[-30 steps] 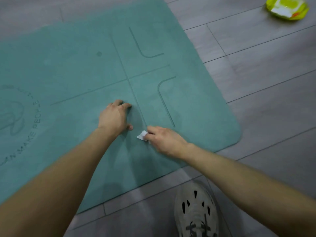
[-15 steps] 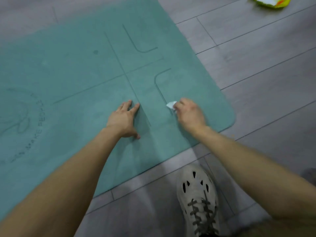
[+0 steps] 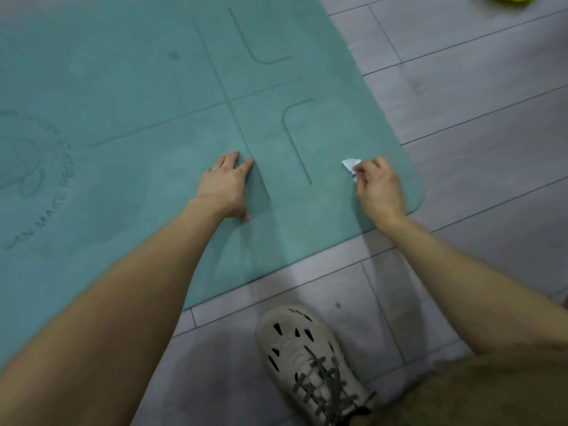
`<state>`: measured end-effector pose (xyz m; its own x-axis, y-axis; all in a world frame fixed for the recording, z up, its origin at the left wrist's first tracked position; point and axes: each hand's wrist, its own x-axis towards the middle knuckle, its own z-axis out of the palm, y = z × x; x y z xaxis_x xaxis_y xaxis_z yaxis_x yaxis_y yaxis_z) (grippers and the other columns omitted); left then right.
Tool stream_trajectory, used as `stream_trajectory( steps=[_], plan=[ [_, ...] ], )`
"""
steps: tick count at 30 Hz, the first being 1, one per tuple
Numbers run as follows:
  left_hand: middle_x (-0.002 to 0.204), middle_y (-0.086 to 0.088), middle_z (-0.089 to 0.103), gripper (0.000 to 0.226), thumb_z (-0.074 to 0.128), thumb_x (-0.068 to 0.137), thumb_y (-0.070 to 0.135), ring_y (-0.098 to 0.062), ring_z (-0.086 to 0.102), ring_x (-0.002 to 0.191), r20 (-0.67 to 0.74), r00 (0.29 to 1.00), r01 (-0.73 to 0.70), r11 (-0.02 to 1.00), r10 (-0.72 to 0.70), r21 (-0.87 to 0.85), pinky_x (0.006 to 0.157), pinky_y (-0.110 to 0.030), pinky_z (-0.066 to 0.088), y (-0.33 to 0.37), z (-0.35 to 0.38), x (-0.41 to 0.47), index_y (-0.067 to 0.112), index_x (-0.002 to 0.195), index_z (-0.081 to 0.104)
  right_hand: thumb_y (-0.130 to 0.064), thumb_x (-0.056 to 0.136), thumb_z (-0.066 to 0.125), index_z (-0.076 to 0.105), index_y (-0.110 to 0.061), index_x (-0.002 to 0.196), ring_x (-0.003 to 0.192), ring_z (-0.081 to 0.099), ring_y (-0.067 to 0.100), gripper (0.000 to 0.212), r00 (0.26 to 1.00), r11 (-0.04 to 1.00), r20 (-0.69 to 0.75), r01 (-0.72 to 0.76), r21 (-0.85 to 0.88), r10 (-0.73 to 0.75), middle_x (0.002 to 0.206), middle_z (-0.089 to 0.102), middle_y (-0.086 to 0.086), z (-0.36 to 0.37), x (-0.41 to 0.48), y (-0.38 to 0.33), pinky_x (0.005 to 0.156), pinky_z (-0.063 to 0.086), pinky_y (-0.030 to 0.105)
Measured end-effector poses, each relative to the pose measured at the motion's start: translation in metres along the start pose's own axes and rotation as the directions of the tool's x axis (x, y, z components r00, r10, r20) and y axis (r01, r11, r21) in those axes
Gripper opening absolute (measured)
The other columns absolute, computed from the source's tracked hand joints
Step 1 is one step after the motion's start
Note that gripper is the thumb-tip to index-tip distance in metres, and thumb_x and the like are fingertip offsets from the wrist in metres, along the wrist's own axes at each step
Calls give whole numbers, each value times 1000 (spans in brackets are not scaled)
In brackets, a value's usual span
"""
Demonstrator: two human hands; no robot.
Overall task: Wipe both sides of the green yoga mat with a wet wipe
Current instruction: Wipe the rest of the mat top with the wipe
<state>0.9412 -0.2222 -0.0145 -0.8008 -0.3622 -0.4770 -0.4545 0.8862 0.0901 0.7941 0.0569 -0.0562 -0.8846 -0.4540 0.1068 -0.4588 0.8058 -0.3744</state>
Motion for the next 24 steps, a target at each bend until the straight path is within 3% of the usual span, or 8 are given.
stream_trajectory(
  steps=[3,7,11,15,18,20,21,24],
  plan=[
    [173,-9,18,131,102,60,41,-33,23,158,-28,999,-30,999,29,-34,125,-47,30,-4,8,-5,33,166,26,-13,97,57,72,-12,106,83,63,39,17,999,997,-7,-40,64,40,100,59,13,14,-28,-43,70,52,45],
    [144,-4,48,96,100,61,36,-30,47,135,-168,985,-50,994,33,-100,108,-45,45,-10,22,-17,32,146,57,-11,93,62,76,-13,107,79,60,33,20,752,785,250,533,314,-610,94,58,13,49,-108,-122,66,55,42],
    [126,0,57,61,95,69,29,-28,52,119,-257,965,-80,992,53,-94,92,-43,50,-10,36,-28,30,124,70,-15,96,60,73,-13,109,78,62,40,19,967,973,120,214,87,-223,100,58,15,15,-49,-46,67,56,48],
    [127,3,59,50,91,76,27,-26,54,116,-256,966,-77,992,49,-102,84,-38,46,-6,37,-33,30,121,71,-15,99,57,71,-10,108,80,62,43,18,997,997,-26,-79,1,79,103,57,17,3,-29,-20,72,55,51],
    [127,3,59,50,91,77,31,-26,55,116,-234,970,-76,995,57,-72,80,-36,43,-6,33,-31,32,122,70,-14,97,60,73,-15,112,77,59,37,19,950,957,164,241,162,-267,98,55,13,37,-80,-92,65,53,44],
    [127,3,59,50,91,77,32,-26,55,116,-236,970,-76,995,59,-63,82,-37,46,-7,33,-31,33,122,70,-8,92,67,74,-12,106,72,54,32,16,771,814,266,527,243,-578,90,53,11,45,-118,-118,61,48,41],
    [128,3,58,50,91,77,32,-27,55,116,-237,970,-78,995,61,-64,84,-39,48,-6,33,-31,32,122,69,-6,89,68,75,-11,102,71,51,30,15,745,783,247,569,251,-620,87,53,10,39,-121,-112,60,45,41],
    [129,2,58,49,90,78,31,-28,54,117,-234,970,-91,993,71,-74,87,-42,51,-6,35,-32,31,123,69,-9,90,63,73,-10,103,75,54,33,16,946,945,76,305,119,-315,90,55,11,8,-98,-41,66,51,47]
  ],
)
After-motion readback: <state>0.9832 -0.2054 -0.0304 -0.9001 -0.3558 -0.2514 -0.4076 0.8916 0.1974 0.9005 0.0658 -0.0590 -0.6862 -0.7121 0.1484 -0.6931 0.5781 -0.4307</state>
